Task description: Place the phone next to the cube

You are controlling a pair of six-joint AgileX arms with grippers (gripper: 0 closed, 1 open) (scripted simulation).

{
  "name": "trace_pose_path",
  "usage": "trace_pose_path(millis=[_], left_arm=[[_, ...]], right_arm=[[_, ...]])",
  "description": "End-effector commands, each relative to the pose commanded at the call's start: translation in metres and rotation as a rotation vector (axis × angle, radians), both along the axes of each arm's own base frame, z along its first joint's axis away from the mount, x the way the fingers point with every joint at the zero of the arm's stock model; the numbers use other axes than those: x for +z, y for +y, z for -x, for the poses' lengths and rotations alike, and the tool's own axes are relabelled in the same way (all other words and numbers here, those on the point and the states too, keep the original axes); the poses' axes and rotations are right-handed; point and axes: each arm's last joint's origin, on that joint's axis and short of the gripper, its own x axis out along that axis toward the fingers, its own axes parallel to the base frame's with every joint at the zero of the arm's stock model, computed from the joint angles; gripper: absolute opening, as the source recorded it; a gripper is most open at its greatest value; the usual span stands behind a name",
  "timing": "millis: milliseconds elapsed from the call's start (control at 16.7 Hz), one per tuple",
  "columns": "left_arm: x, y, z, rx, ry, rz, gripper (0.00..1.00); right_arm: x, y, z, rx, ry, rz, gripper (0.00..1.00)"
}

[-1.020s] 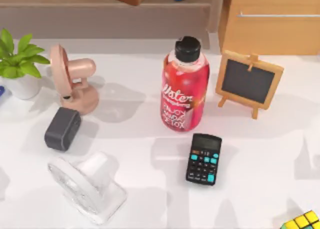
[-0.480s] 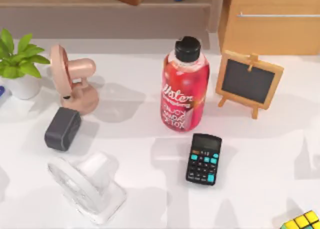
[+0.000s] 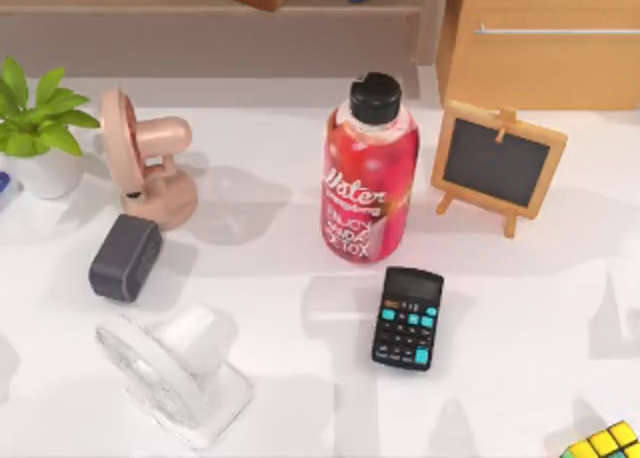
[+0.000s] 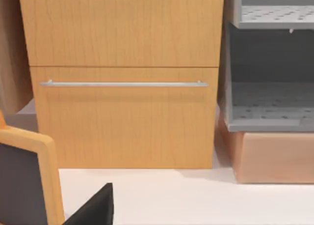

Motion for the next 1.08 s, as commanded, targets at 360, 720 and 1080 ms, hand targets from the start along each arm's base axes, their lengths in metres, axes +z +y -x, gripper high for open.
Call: trace_pose_path(millis=[360, 720, 1080], left_arm=[[0.008, -0.001, 0.0, 0.005, -0.012, 0.004, 0.0], [0.025, -0.001, 0.0, 0.005, -0.009, 0.007, 0.0], [0.03, -0.001, -0.001, 0.005, -0.017, -0.006, 0.0]], right_arm=[[0.0, 0.0, 0.0, 0.0, 0.0, 0.0, 1.0], [0.0, 0.0, 0.0, 0.0, 0.0, 0.0, 1.0], [0.0, 0.0, 0.0, 0.0, 0.0, 0.0, 1.0]])
